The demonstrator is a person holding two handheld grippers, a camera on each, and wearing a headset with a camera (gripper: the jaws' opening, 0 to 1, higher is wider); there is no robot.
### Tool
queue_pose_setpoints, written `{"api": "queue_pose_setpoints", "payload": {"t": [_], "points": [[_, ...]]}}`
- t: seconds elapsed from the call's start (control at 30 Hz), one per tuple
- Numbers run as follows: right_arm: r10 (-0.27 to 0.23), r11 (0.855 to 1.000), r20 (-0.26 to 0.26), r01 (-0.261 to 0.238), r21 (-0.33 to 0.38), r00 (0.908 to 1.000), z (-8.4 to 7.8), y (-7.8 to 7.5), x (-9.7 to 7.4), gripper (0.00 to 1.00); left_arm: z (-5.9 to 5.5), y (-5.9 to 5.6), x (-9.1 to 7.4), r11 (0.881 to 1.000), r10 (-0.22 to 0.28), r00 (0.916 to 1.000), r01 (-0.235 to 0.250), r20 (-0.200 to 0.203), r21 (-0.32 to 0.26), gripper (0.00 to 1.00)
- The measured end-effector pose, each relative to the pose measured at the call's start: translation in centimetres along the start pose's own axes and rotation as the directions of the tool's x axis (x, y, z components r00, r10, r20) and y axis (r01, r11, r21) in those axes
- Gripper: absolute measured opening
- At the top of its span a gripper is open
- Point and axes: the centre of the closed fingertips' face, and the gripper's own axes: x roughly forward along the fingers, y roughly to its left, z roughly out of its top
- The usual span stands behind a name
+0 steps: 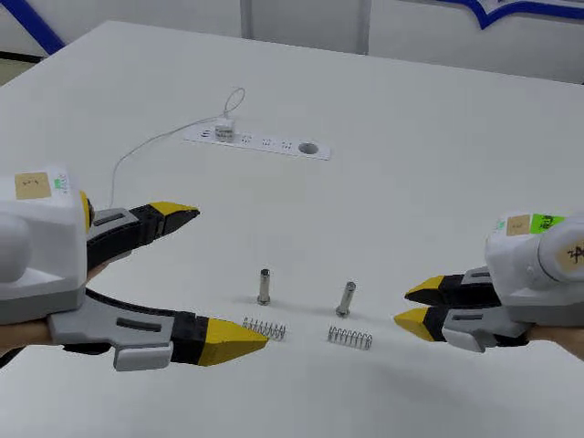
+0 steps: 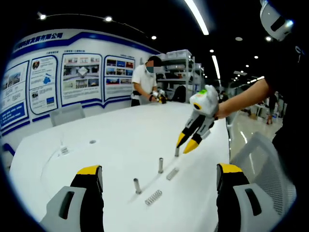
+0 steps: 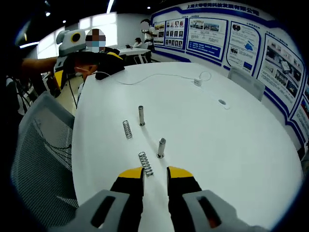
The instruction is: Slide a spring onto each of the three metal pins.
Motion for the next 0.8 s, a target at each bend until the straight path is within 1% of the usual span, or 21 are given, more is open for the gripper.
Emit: {"api": "queue_pose_setpoints", "payload": {"t": [0.13, 0.2, 0.37, 0.43, 0.5, 0.63, 0.7, 0.73, 0.8], "points": [[0.030, 0.999, -0.016, -0.030, -0.012, 0.9994, -0.2, 0.5, 1.4, 0.19, -0.1, 0.2, -0.5, 1.000, 0.011, 0.9999, -0.011, -0.012, 0.005, 1.00], [0.049, 0.999, -0.030, -0.049, -0.020, 0.9984, -0.4, 0.8, 2.2, 0.19, -0.4, 0.4, -0.7, 1.000, 0.020, 0.9996, -0.020, -0.022, 0.006, 1.00], [0.055, 0.998, -0.077, -0.057, -0.035, 0.9955, -1.1, 0.9, 3.9, 0.19, -0.7, 0.6, -0.9, 0.999, 0.035, 0.9990, -0.035, -0.026, 0.001, 1.00], [0.066, 0.994, -0.113, -0.075, -0.082, 0.9914, -1.6, 1.0, 4.5, 0.19, -1.0, 0.6, -0.9, 0.999, 0.035, 0.9987, -0.035, -0.036, -0.002, 1.00], [0.079, 0.991, -0.133, -0.093, -0.097, 0.9880, -1.8, 1.3, 5.1, 0.19, -1.3, 0.5, -0.7, 0.999, 0.037, 0.9980, -0.037, -0.051, 0.007, 1.00], [0.092, 0.991, -0.155, -0.106, -0.082, 0.9836, -2.4, 1.1, 6.0, 0.19, -1.6, 0.4, -0.8, 0.999, 0.033, 0.9977, -0.033, -0.060, 0.008, 1.00], [0.099, 0.991, -0.172, -0.113, -0.075, 0.9801, -2.9, 1.0, 6.3, 0.19, -1.9, 0.6, -0.9, 0.999, 0.038, 0.9970, -0.037, -0.068, 0.011, 1.00], [0.107, 0.990, -0.187, -0.123, -0.073, 0.9764, -3.3, 1.0, 6.5, 0.19, -2.1, 0.7, -1.0, 0.999, 0.040, 0.9966, -0.039, -0.072, 0.008, 1.00], [0.108, 0.988, -0.208, -0.127, -0.083, 0.9722, -3.7, 1.0, 6.6, 0.19, -2.3, 0.9, -1.2, 0.999, 0.040, 0.9963, -0.040, -0.076, 0.002, 1.00]]}}
